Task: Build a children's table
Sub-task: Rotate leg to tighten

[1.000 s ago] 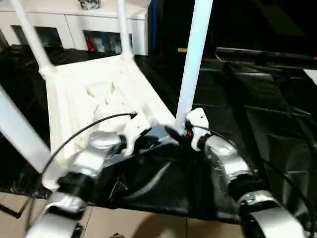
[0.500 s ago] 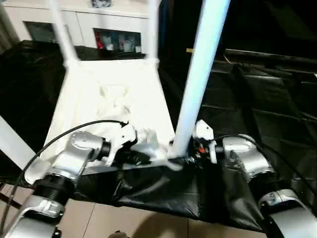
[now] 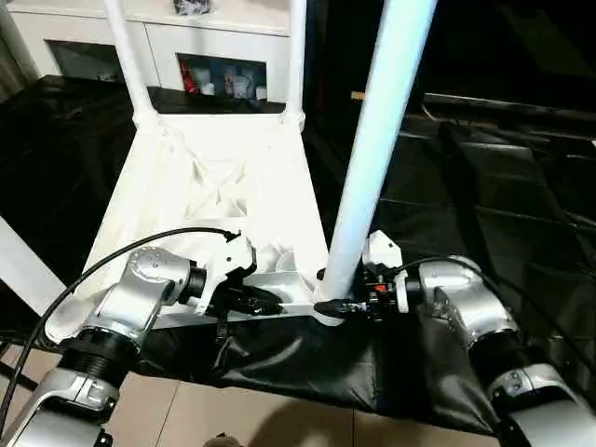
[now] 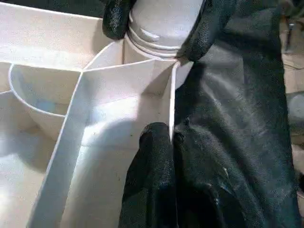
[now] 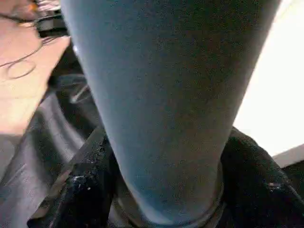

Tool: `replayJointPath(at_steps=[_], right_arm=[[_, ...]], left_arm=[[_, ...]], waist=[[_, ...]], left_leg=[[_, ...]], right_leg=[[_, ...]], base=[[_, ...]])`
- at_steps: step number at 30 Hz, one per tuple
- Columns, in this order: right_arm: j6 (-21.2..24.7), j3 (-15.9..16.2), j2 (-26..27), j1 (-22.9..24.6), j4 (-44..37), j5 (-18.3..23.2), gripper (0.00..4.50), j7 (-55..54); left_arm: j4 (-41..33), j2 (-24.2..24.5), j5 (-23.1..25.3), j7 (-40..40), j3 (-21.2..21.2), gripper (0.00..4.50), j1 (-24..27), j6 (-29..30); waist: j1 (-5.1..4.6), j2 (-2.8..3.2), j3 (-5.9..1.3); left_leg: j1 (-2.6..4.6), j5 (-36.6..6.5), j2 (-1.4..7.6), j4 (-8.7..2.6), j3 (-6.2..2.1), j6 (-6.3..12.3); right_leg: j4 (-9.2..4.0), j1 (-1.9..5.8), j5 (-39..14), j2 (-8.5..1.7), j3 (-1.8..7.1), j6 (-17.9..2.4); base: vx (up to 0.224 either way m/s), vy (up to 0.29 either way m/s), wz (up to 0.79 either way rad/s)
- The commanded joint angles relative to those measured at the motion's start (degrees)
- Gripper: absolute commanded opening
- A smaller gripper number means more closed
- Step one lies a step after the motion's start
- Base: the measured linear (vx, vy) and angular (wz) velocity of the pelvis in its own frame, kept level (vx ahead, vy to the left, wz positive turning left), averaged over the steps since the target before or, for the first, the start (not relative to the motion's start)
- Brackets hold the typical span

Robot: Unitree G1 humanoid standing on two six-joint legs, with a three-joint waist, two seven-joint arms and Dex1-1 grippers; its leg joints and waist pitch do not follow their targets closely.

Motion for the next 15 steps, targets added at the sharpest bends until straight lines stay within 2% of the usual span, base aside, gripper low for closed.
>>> replayJointPath(at_steps=[1,3,4,6,8,10,12,15], right_arm=[[-0.31,2.22,4.4,0.5,3.33,-4.03,2.65,-10.68],[0.29,0.9,6.31,0.33,4.53,-4.2,2.65,-16.54],[0.78,0.31,7.28,0.25,4.92,-4.27,2.65,-19.45],[1.34,-0.23,8.74,-0.02,5.69,-4.76,2.65,-24.16],[2.69,-1.19,12.46,-1.52,8.68,-6.33,2.65,-35.85],[2.86,-1.36,13.1,-1.83,9.21,-6.53,2.65,-37.44],[1.86,-0.94,14.15,-2.26,9.9,-7.17,2.65,-39.0],[-1.36,0.5,15.22,-2.73,10.44,-8.81,2.65,-40.06]], left_arm=[[0.43,-4.39,0.37,7.76,0.73,0.0,-2.34,-0.51],[0.93,-6.03,1.34,11.7,0.98,0.0,-2.75,-0.34],[1.2,-6.92,1.77,13.71,1.08,0.0,-2.93,-0.25],[1.45,-8.4,2.53,16.91,1.08,0.0,-3.12,0.03],[1.44,-12.11,3.68,22.52,0.7,0.0,-3.18,1.43],[1.49,-12.72,3.97,23.49,0.62,0.0,-3.16,1.43],[1.89,-13.97,4.44,24.99,0.47,0.0,-3.2,1.34],[2.26,-16.11,5.05,27.1,0.0,0.0,-3.25,0.81]], waist=[[-0.3,0.06,-2.4],[-0.81,0.06,-2.23],[-1.22,0.01,-2.37],[-1.54,0.02,-2.38],[-2.01,0.17,-2.36],[-2.21,0.09,-2.36],[-2.21,0.01,-2.47],[-2.04,0.0,-2.61]], left_leg=[[0.35,-19.32,1.16,-4.0,-0.25,-0.23],[0.44,-20.44,1.03,-4.17,-0.47,-1.03],[0.2,-20.82,0.95,-4.26,-0.74,-1.2],[0.48,-21.68,0.95,-4.16,-0.68,-0.83],[0.35,-21.36,0.92,-4.23,-0.66,-1.21],[0.16,-21.48,0.79,-4.25,-0.75,-1.14],[0.28,-21.05,0.84,-4.06,-0.5,-0.46],[0.08,-19.67,0.86,-3.97,-0.3,-0.02]], right_leg=[[-5.37,2.24,-23.58,-3.75,2.35,-9.15],[-5.88,1.96,-27.73,-3.74,2.32,-7.39],[-6.04,2.16,-29.58,-3.79,2.14,-5.98],[-6.36,1.76,-29.44,-3.73,2.18,-5.83],[-6.17,1.65,-28.27,-3.62,2.23,-6.36],[-6.22,1.83,-28.55,-3.6,2.08,-6.09],[-6.22,1.55,-26.49,-3.5,2.32,-6.27],[-5.93,1.7,-23.44,-3.49,2.46,-6.89]], base=[[0.0,0.0,0.0],[0.0,0.0,0.0],[0.0,0.0,0.0],[0.0,0.0,0.0],[0.0,0.0,0.0],[0.0,0.0,0.0],[0.0,0.0,0.0],[0.0,0.0,0.0]])
